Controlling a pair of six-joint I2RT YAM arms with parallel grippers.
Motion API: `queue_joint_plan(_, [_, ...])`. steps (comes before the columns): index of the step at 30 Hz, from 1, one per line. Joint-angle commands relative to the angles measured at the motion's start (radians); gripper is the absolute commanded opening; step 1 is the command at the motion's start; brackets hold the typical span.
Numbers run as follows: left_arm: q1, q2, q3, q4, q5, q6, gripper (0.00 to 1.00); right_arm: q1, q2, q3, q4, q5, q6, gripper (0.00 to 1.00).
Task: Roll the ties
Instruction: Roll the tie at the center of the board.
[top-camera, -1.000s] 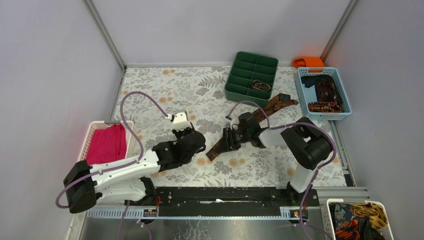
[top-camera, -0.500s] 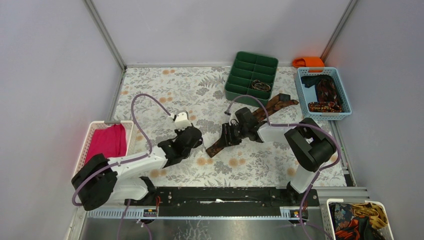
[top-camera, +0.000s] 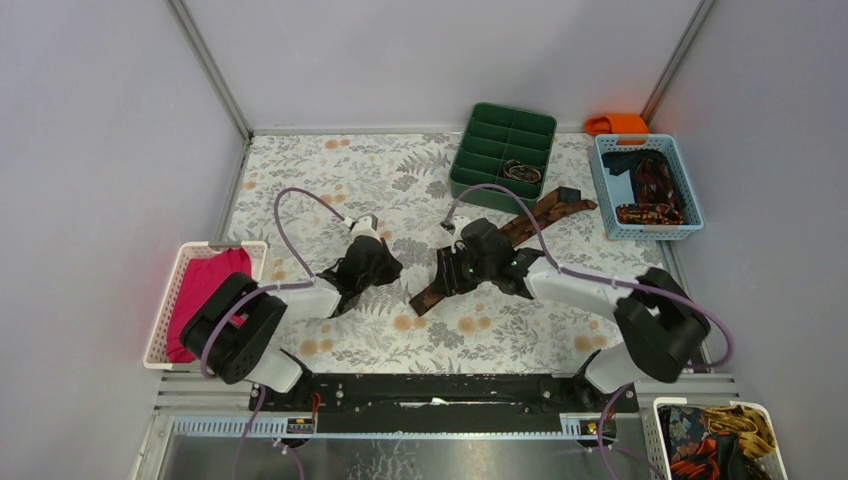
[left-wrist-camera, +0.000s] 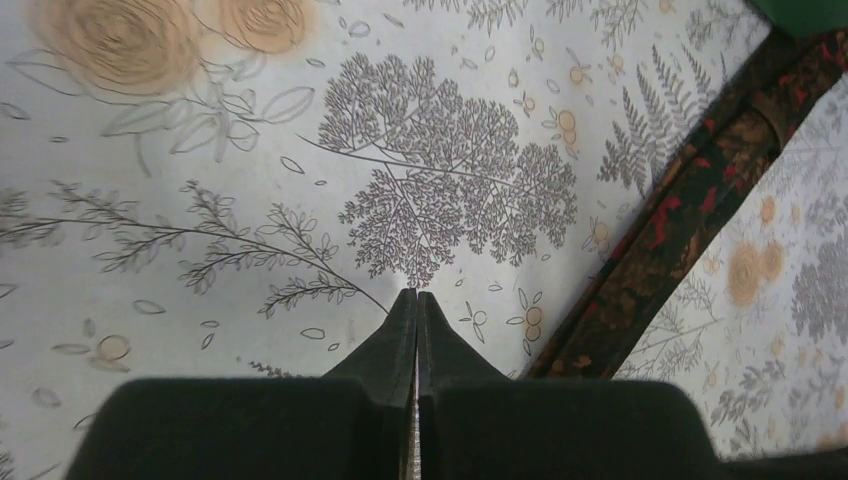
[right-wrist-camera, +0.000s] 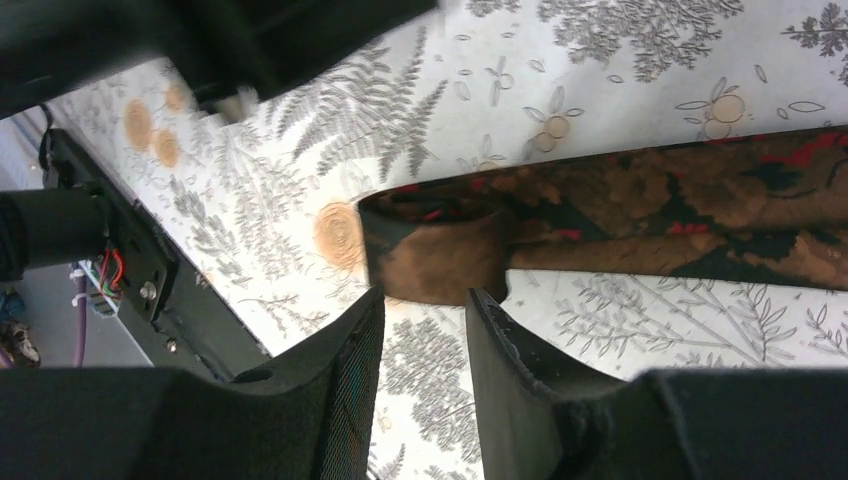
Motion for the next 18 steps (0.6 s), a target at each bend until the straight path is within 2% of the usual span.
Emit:
queue_joint_plan(1, [0.026, 0.081, -0.032, 0.233, 0.21, 0.033, 0.0, 0.089, -0.144, -0.031, -0.094, 0.176, 0.0, 0.43])
queue_joint_plan(3, [0.026, 0.102, -0.046, 0.287, 0.25, 0.032, 0.0, 0.126, -0.185, -0.078, -0.078, 0.202, 0.028, 0.4])
queue_joint_plan(6, [0.026, 0.112, -0.05, 0.292, 0.255, 0.048, 0.0, 0.179, -0.202, -0.166, 0.025, 0.205, 0.076, 0.29])
queue_joint_plan(9, [0.027, 0.117, -0.077, 0.322, 0.267, 0.055, 0.0, 0.204, -0.174, -0.216, 0.086, 0.214, 0.106, 0.09])
queue_joint_plan(11, [0.027, 0.123, -0.104, 0.361, 0.299, 0.047, 0.0, 0.211, -0.151, -0.243, 0.138, 0.214, 0.124, 0.0])
queue_joint_plan(18, [0.026, 0.099, -0.203, 0.412, 0.323, 0.023, 0.0, 0.229, -0.052, -0.269, 0.263, 0.262, 0.151, 0.0])
